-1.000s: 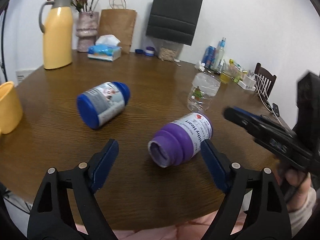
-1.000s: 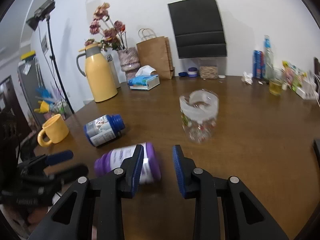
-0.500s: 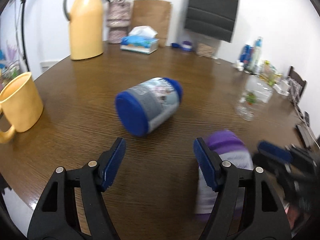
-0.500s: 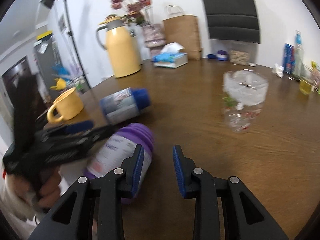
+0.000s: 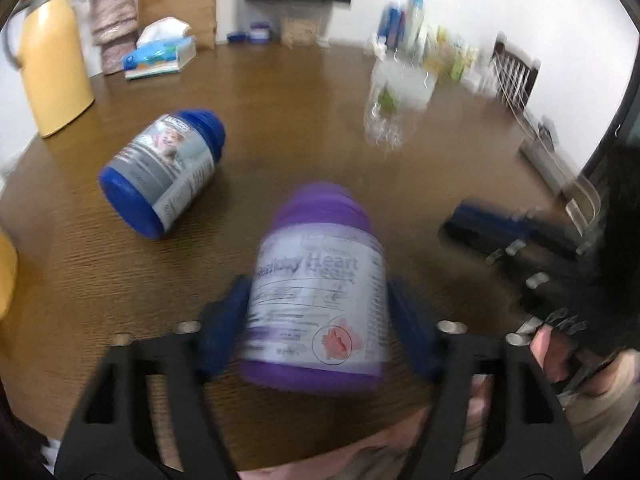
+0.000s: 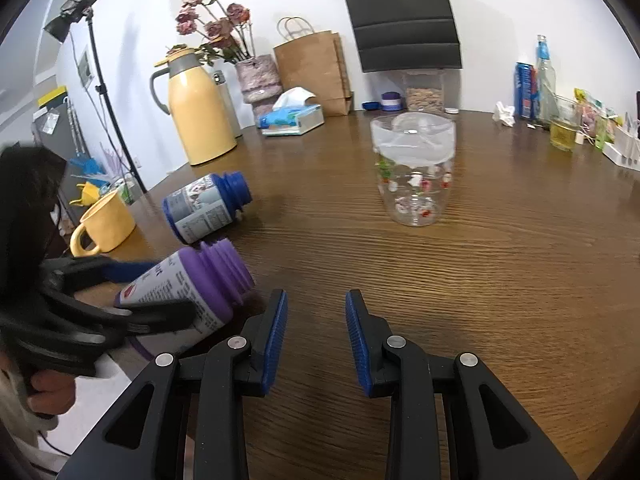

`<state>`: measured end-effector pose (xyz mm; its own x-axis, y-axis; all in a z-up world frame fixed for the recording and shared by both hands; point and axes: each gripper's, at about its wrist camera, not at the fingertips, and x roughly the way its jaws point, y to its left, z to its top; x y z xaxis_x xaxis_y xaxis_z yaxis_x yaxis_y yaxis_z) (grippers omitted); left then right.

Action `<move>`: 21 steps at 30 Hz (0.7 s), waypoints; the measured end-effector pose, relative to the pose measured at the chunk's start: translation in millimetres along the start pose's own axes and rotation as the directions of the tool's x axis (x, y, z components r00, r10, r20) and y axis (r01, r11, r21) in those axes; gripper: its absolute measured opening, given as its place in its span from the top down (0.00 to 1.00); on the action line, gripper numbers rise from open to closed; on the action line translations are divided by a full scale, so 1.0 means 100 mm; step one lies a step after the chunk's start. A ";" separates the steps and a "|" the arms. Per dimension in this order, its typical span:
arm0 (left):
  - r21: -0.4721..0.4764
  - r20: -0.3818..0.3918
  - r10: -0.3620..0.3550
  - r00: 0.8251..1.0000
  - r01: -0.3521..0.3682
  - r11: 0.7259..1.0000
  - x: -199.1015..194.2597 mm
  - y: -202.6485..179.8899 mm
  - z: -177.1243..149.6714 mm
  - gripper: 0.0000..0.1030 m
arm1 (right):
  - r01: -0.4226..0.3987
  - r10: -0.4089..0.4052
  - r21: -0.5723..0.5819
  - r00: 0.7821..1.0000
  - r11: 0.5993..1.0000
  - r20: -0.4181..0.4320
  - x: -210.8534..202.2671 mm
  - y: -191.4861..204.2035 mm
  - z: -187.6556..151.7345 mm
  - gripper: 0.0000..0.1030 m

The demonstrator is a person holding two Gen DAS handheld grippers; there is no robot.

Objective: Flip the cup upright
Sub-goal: 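Reach the left gripper to the lying purple bottle and close on it, then lift and rotate the purple bottle upright with the left gripper while the right gripper approaches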

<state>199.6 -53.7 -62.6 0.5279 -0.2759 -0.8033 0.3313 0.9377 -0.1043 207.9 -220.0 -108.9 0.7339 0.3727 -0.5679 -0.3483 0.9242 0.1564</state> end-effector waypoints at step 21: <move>0.152 0.615 -0.137 0.777 0.054 0.987 -0.75 0.07 0.75 0.42 | -0.448 0.430 0.035 0.876 0.894 0.218 -0.36 -0.30 1.37 0.17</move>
<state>220.7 -42.5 40.6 0.8454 -0.4725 -0.2491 0.4742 0.8785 -0.0571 271.9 -250.2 17.6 0.6201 0.7422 -0.2543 -0.6192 0.6620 0.4223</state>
